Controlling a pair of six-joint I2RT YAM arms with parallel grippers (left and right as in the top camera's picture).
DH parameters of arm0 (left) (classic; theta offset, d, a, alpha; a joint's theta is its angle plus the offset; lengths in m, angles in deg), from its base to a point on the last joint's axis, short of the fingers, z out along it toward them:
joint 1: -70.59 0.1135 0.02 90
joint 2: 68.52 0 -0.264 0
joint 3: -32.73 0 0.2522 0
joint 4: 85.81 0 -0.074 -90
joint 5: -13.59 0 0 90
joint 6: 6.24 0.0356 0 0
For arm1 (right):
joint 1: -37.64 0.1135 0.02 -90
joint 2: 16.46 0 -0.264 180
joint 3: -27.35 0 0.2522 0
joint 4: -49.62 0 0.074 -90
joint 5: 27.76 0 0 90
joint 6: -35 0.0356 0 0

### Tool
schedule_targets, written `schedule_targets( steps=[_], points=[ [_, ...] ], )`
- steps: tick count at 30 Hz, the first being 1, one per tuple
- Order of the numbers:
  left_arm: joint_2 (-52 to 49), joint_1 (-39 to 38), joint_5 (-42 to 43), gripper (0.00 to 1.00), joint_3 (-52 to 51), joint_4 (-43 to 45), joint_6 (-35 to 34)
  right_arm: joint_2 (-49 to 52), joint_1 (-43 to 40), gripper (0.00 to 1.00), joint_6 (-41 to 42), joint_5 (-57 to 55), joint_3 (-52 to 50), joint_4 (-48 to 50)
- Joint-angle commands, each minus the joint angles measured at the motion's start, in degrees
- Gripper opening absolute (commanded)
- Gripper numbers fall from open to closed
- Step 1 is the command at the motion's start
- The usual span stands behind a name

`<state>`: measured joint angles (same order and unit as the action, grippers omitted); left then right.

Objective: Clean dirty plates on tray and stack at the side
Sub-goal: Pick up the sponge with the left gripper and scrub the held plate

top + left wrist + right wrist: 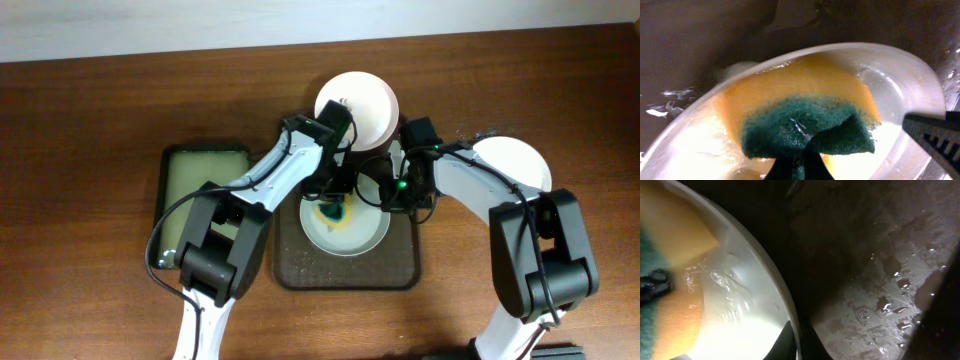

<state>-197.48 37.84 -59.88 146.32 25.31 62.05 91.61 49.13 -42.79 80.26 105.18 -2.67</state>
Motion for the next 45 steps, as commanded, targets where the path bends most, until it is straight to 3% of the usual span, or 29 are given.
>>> schedule_targets(
  steps=[1, 2, 6, 8, 10, 11, 12, 14, 19, 23, 26, 29, 31, 33, 35, 39, 43, 45],
  points=[
    [-6.10, -1.01, 12.26, 0.00, 0.39, 4.33, -3.80, 2.89, 0.04, 0.04, 1.81, -4.11, -0.52, -0.02],
    [-7.21, -1.14, 9.38, 0.00, 0.39, 4.09, -3.76, 2.89, 0.07, 0.04, 1.81, -4.11, -0.52, -0.02],
    [-6.23, -0.98, -26.60, 0.00, 6.60, -8.41, -4.46, 2.89, 0.04, 0.04, 2.78, -4.13, -0.52, -0.57],
    [-5.84, -0.52, -35.74, 0.00, 10.86, -12.55, -4.44, 2.89, 0.04, 0.04, 4.42, -4.11, -0.52, -0.46],
    [-6.03, -0.48, -29.59, 0.00, 10.60, -11.93, -4.63, 2.89, 0.04, 0.04, 4.44, -4.13, -0.52, -0.33],
    [-6.05, -0.59, -19.98, 0.00, 9.55, -10.12, -4.59, 2.89, 0.04, 0.04, 4.44, -4.11, -0.52, -0.20],
    [-6.05, -1.31, -0.59, 0.00, 7.48, -7.13, -4.55, 2.89, 0.04, 0.04, 4.44, -4.11, -0.52, -0.20],
    [-6.05, -3.52, 9.07, 0.00, 5.97, -5.53, -1.95, 2.89, 0.04, 0.04, 4.83, -4.11, -0.52, -0.07],
    [-6.05, -9.16, 10.25, 0.00, 5.95, -4.50, -0.17, 2.89, 0.04, 0.04, 4.87, -4.11, -0.52, 0.00],
    [-6.05, -5.20, 5.79, 0.00, 5.95, -10.86, 0.35, 2.89, 0.04, 0.04, 4.87, -4.09, -0.52, -0.02],
    [-5.64, 2.25, -7.21, 0.00, 5.95, -16.15, 0.33, 2.89, 0.04, 0.04, 5.90, -4.11, -0.52, 0.02],
    [-3.13, 7.45, -22.08, 0.00, 5.97, -14.27, -1.62, 2.89, 0.04, 0.04, 5.92, -4.11, -0.52, 0.02],
    [-1.79, 7.48, -21.07, 0.00, 5.97, -12.50, -1.57, 2.89, 0.04, 0.04, 5.90, -4.13, -0.52, 0.02],
    [-2.01, 4.44, -5.53, 0.00, 4.15, -8.20, -0.37, 2.89, 0.04, 0.04, 5.92, -4.13, -0.52, 0.02],
    [-2.05, -1.20, 3.76, 0.00, -0.24, -2.47, 0.90, 2.89, 0.04, 0.04, 5.92, -4.13, -0.52, 0.04],
    [-2.03, -9.53, 11.34, 0.00, -1.53, -0.39, 1.92, 2.89, 0.04, 0.04, 5.95, -4.13, -0.52, 0.28],
    [-2.03, -4.79, 9.03, 0.00, -1.46, -1.11, 2.08, 2.89, 0.04, 0.04, 5.92, -4.11, -0.52, 0.26],
    [0.17, 2.80, -5.09, 0.00, 1.79, -7.41, 2.08, 2.89, 0.04, 0.04, 5.95, -4.11, -0.52, 0.26]
  ],
)
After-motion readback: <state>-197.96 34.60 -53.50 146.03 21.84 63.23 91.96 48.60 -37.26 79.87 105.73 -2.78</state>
